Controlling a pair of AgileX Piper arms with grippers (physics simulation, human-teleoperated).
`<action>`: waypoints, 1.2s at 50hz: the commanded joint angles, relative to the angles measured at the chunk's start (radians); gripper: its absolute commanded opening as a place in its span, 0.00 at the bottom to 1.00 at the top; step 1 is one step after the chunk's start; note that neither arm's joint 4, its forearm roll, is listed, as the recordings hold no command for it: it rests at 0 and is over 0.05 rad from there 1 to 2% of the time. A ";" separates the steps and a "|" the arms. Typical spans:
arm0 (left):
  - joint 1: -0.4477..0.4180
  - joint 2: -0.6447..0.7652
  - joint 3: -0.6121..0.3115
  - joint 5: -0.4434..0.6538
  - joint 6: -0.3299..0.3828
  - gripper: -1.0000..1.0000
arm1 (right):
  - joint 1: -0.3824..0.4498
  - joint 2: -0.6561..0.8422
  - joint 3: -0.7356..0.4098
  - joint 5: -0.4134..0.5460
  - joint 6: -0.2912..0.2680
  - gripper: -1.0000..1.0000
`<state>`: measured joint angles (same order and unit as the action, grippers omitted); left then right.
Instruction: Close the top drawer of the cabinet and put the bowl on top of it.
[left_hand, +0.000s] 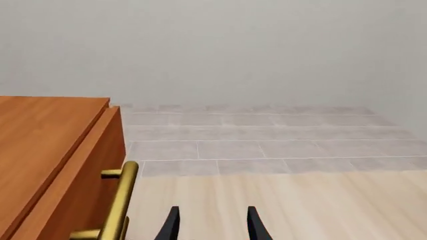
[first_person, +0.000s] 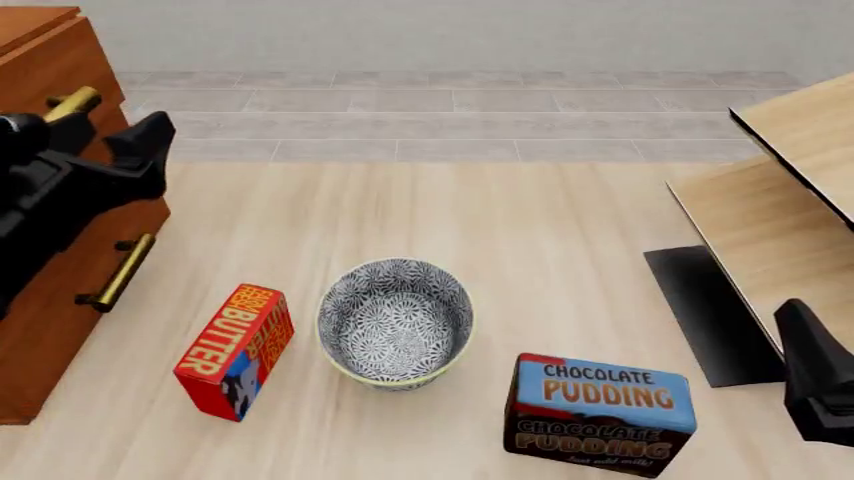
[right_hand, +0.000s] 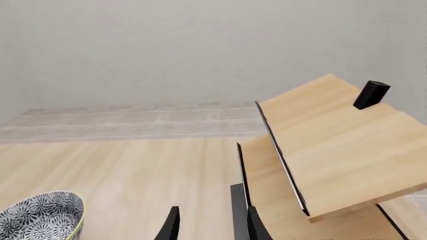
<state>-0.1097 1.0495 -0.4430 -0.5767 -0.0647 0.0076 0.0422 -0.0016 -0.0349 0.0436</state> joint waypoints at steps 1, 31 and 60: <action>0.055 0.138 -0.049 -0.040 -0.040 1.00 | -0.008 -0.008 -0.001 0.007 0.009 1.00; 0.279 0.208 -0.070 -0.074 -0.019 1.00 | -0.003 0.006 -0.002 0.000 0.007 1.00; 0.538 0.121 -0.072 -0.030 -0.023 1.00 | -0.007 -0.002 0.000 0.001 0.008 1.00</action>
<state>0.2284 1.2362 -0.4915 -0.6431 -0.2052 0.0026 0.0394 -0.0018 -0.0316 0.0484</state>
